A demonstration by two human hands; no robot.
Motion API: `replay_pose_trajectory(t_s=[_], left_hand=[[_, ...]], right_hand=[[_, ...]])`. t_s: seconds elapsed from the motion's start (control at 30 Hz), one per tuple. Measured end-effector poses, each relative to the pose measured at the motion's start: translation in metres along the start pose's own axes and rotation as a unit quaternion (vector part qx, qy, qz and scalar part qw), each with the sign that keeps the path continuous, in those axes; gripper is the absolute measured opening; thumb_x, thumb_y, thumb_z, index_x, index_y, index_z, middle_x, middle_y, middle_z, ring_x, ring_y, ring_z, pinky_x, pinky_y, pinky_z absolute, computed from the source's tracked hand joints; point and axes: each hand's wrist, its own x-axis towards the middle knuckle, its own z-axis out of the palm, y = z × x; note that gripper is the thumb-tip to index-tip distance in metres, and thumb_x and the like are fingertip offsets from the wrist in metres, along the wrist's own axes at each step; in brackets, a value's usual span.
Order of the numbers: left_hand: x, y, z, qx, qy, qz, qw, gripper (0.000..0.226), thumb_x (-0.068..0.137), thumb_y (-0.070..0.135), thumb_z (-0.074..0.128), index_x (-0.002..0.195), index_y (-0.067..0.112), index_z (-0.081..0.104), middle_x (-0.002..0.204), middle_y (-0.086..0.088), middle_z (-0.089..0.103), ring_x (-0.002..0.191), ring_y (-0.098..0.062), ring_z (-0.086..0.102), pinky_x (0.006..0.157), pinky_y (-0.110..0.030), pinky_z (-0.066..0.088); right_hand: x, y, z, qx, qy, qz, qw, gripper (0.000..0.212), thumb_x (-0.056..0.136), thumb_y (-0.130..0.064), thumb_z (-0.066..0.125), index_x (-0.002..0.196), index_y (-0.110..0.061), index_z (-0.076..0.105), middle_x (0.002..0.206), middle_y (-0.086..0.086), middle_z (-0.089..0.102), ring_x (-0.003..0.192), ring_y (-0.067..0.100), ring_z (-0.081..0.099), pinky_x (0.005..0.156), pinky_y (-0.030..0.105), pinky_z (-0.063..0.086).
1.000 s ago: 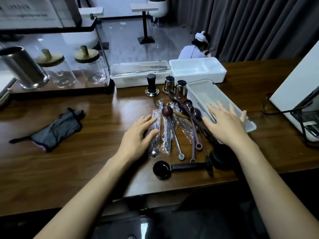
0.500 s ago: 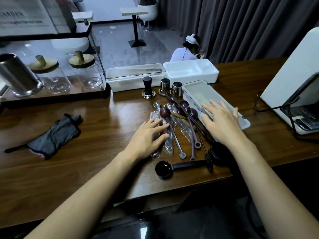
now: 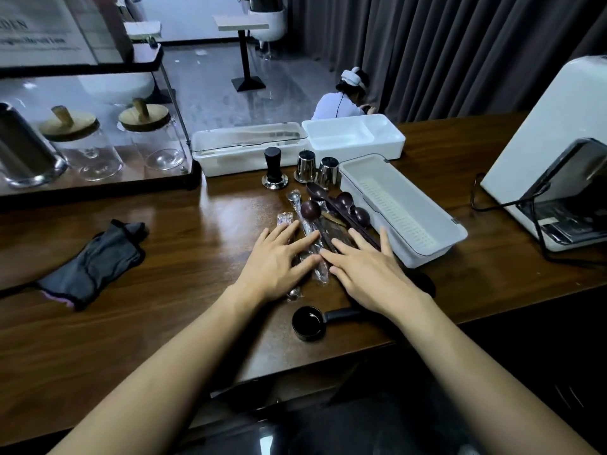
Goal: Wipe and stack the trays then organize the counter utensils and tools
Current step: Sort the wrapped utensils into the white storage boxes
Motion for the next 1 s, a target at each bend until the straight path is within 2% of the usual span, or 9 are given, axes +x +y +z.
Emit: replay_pose_trajectory(t_s=[0.17, 0.27, 0.37, 0.47, 0.57, 0.73, 0.87, 1.0], left_hand=[[-0.005, -0.006, -0.005, 0.027, 0.002, 0.0, 1.0, 0.067, 0.093, 0.078, 0.022, 0.154, 0.052, 0.031, 0.168, -0.002, 0.022, 0.155, -0.024, 0.017, 0.124, -0.056, 0.015], [-0.008, -0.006, -0.008, 0.031, 0.017, -0.001, 0.999, 0.069, 0.092, 0.078, 0.023, 0.151, 0.048, 0.038, 0.168, -0.001, 0.024, 0.154, -0.026, 0.021, 0.124, -0.056, 0.015], [-0.006, -0.001, -0.01, 0.022, 0.046, 0.038, 0.998, 0.062, 0.094, 0.067, 0.035, 0.146, 0.037, 0.051, 0.165, -0.001, 0.031, 0.153, -0.024, 0.024, 0.123, -0.055, 0.02], [0.001, 0.007, -0.009, 0.021, 0.036, 0.092, 0.995, 0.059, 0.094, 0.052, 0.042, 0.147, 0.028, 0.051, 0.163, 0.0, 0.036, 0.154, -0.022, 0.021, 0.125, -0.051, 0.018], [0.008, 0.015, -0.008, 0.021, 0.025, 0.109, 0.993, 0.06, 0.094, 0.047, 0.038, 0.15, 0.027, 0.05, 0.162, 0.003, 0.038, 0.155, -0.019, 0.02, 0.127, -0.048, 0.012], [0.025, 0.029, -0.01, 0.036, -0.005, 0.105, 0.994, 0.068, 0.092, 0.047, 0.019, 0.156, 0.032, 0.039, 0.164, 0.005, 0.033, 0.154, -0.019, 0.02, 0.127, -0.045, 0.006], [0.036, 0.034, -0.007, 0.076, -0.048, 0.096, 0.991, 0.064, 0.096, 0.046, 0.017, 0.159, 0.037, 0.029, 0.169, 0.002, 0.021, 0.155, -0.021, 0.016, 0.126, -0.045, 0.007], [0.034, 0.032, -0.004, 0.098, -0.032, 0.088, 0.991, 0.063, 0.099, 0.051, 0.015, 0.155, 0.037, 0.038, 0.167, 0.002, 0.027, 0.153, -0.021, 0.019, 0.123, -0.042, 0.016]], right_hand=[[0.001, 0.007, 0.003, 0.018, -0.008, 0.024, 1.0, 0.047, 0.108, -0.034, 0.03, 0.156, -0.03, 0.03, 0.164, -0.007, 0.028, 0.155, 0.022, 0.007, 0.121, 0.06, 0.001], [0.001, 0.009, 0.005, 0.012, -0.008, 0.041, 0.999, 0.052, 0.107, -0.037, 0.033, 0.157, -0.024, 0.026, 0.166, 0.0, 0.022, 0.155, 0.021, 0.004, 0.123, 0.053, 0.011], [0.002, 0.01, 0.005, 0.02, 0.0, 0.051, 0.998, 0.054, 0.106, -0.037, 0.038, 0.157, -0.02, 0.027, 0.164, 0.002, 0.025, 0.154, 0.021, 0.005, 0.123, 0.051, 0.015], [0.006, 0.011, 0.004, 0.026, 0.017, 0.055, 0.998, 0.056, 0.104, -0.036, 0.044, 0.156, -0.02, 0.029, 0.16, 0.0, 0.032, 0.153, 0.02, 0.01, 0.121, 0.05, 0.021], [0.007, 0.012, 0.003, 0.021, 0.035, 0.066, 0.997, 0.056, 0.103, -0.037, 0.044, 0.155, -0.021, 0.03, 0.158, -0.002, 0.036, 0.152, 0.021, 0.014, 0.118, 0.048, 0.027], [0.007, 0.015, -0.001, 0.014, 0.036, 0.063, 0.997, 0.052, 0.103, -0.031, 0.042, 0.154, -0.022, 0.034, 0.154, -0.005, 0.041, 0.151, 0.02, 0.017, 0.113, 0.047, 0.032], [0.009, 0.02, -0.004, 0.028, 0.032, 0.07, 0.997, 0.052, 0.1, -0.022, 0.041, 0.151, -0.018, 0.036, 0.154, -0.004, 0.042, 0.151, 0.018, 0.018, 0.112, 0.047, 0.033], [0.01, 0.023, -0.006, 0.017, 0.023, 0.066, 0.997, 0.048, 0.102, -0.026, 0.041, 0.15, -0.025, 0.04, 0.153, -0.006, 0.044, 0.151, 0.02, 0.017, 0.113, 0.048, 0.031]])
